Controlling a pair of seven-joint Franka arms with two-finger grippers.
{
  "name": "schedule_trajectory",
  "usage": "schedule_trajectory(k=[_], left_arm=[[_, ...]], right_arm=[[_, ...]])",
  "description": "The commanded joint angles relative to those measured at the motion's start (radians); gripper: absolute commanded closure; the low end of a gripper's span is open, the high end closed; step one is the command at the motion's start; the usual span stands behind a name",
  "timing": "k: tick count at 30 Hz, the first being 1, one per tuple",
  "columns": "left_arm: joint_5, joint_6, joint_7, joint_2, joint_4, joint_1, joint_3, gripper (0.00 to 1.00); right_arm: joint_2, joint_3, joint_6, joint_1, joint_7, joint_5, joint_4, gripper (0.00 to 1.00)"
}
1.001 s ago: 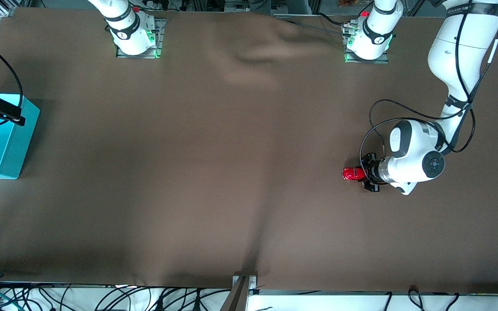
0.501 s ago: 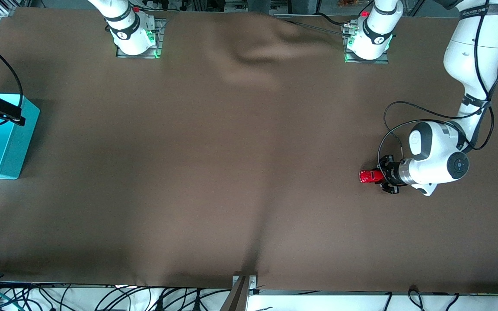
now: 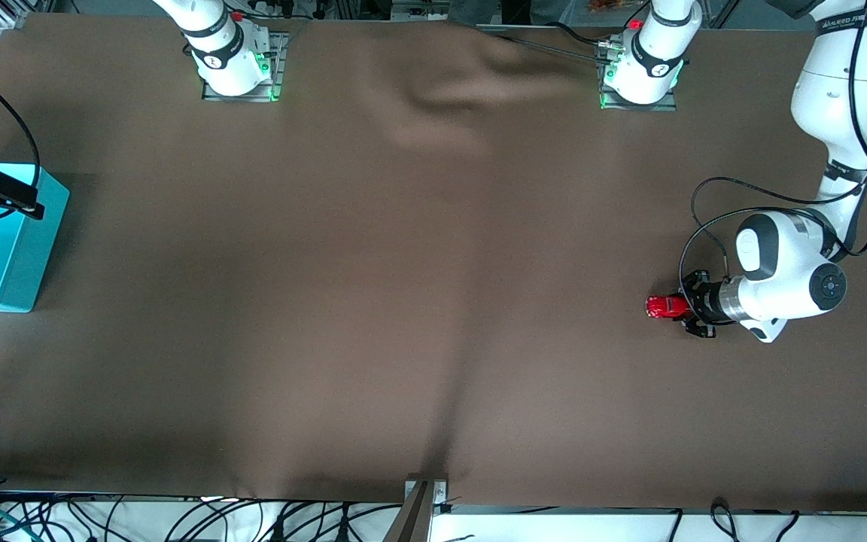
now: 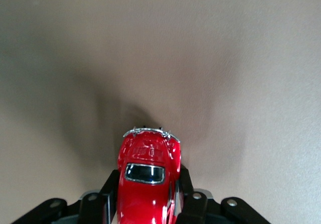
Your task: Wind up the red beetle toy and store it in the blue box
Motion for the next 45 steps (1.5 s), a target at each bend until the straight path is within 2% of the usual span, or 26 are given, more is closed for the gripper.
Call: schedule_trajectory(k=[1, 37, 41, 43, 45], left_arm=[[0.056, 0.010, 0.081, 0.048, 0.029, 0.002, 0.014, 1.00], [0.071, 0.010, 0.172, 0.056, 0.047, 0.053, 0.057, 1.00], [0.071, 0.008, 0.170, 0.056, 0.065, 0.058, 0.057, 0.80], [0.069, 0.007, 0.169, 0.056, 0.068, 0.058, 0.057, 0.63], [0.069, 0.007, 0.164, 0.056, 0.079, 0.058, 0.057, 0.58]], right_arm=[[0.010, 0.002, -0.004, -0.009, -0.017, 0.021, 0.022, 0.00], [0.010, 0.002, -0.004, -0.009, -0.017, 0.021, 0.022, 0.00], [0.010, 0.002, -0.001, -0.009, -0.017, 0.021, 0.022, 0.00], [0.010, 0.002, 0.002, -0.009, -0.017, 0.021, 0.022, 0.00], [0.010, 0.002, 0.002, -0.009, -0.017, 0.021, 0.022, 0.00]])
